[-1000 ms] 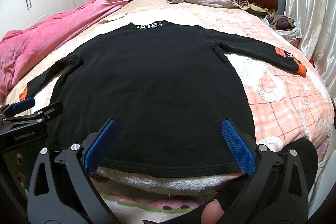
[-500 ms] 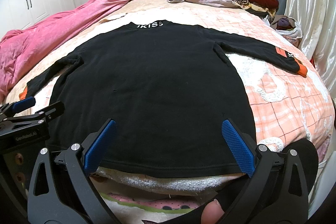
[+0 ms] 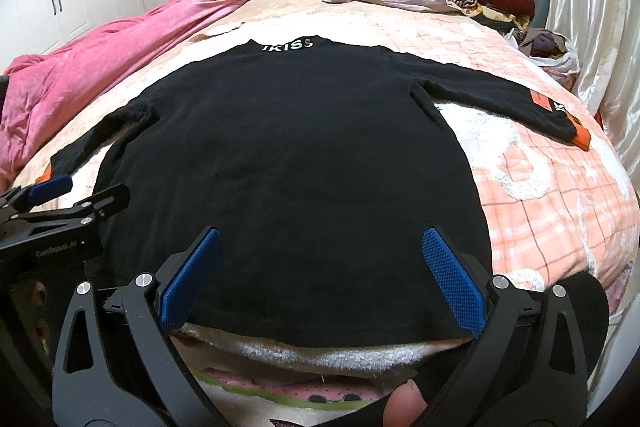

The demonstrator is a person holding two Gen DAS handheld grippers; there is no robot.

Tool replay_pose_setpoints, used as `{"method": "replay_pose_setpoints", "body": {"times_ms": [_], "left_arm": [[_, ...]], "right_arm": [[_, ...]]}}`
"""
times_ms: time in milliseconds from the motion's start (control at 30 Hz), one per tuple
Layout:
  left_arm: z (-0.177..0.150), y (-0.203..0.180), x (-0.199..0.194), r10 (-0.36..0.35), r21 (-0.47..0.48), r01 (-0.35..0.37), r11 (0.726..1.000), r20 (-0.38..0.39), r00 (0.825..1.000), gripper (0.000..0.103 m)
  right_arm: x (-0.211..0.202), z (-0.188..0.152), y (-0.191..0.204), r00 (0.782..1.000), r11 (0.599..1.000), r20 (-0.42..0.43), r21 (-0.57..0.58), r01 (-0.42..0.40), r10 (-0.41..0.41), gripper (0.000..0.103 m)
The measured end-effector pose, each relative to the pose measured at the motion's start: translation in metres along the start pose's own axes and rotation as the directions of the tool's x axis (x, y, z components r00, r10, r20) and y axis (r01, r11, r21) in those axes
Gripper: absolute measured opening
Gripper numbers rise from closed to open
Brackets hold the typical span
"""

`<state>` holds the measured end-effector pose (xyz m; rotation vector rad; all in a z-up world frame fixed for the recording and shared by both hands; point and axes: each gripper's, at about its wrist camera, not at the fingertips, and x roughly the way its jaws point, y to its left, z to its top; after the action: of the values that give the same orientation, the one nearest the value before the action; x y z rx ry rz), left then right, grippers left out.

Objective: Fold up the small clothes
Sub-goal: 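Move the right gripper to the orange-cuffed sleeve end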

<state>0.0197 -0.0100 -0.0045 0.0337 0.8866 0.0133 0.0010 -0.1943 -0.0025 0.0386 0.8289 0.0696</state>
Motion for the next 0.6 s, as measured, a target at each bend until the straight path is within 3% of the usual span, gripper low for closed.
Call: {"method": "replay_pose_setpoints", "body": {"times_ms": [600], "left_arm": [[0.054,-0.02,0.037,-0.006,0.015,0.006,1.0,-0.001,1.0,0.099]], "right_arm": [[0.032,0.065,-0.032,0.999,0.999,0.03,-0.023,0.037,-0.036,0.095]]}}
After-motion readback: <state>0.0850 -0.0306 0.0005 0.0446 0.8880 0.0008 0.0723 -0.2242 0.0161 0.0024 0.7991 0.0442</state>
